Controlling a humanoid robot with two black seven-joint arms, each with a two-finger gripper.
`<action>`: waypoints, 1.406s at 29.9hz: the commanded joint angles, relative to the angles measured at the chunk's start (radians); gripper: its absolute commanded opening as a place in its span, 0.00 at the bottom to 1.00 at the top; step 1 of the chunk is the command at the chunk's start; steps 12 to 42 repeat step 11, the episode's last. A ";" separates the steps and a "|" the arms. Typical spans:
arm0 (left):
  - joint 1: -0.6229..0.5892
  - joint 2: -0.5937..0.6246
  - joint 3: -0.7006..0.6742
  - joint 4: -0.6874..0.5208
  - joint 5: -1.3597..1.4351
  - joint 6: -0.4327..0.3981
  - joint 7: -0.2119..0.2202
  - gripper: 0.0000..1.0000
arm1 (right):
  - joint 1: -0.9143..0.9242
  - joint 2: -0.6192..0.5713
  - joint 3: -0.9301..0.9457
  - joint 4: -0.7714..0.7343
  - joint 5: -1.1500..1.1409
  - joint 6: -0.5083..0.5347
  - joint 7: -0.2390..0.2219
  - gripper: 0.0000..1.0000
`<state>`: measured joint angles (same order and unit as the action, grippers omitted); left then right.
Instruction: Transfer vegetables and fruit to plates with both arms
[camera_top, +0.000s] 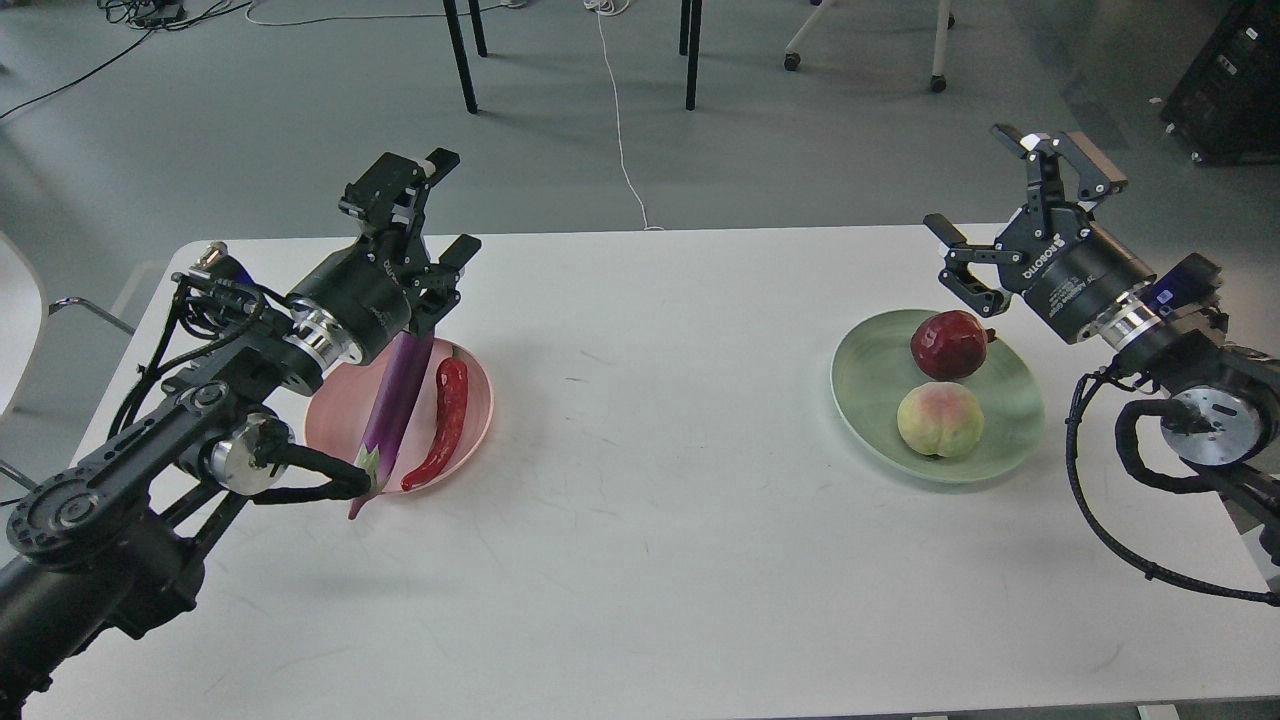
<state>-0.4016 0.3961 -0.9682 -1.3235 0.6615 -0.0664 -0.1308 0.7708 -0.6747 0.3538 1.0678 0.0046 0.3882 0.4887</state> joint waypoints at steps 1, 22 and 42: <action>0.053 -0.049 -0.066 0.052 0.000 -0.016 -0.003 0.98 | -0.004 0.023 -0.001 0.024 0.000 -0.071 0.000 0.98; 0.130 -0.072 -0.136 0.055 -0.003 -0.093 -0.001 0.98 | -0.042 0.032 0.036 0.034 -0.003 -0.072 0.000 0.98; 0.130 -0.072 -0.136 0.055 -0.003 -0.093 -0.001 0.98 | -0.042 0.032 0.036 0.034 -0.003 -0.072 0.000 0.98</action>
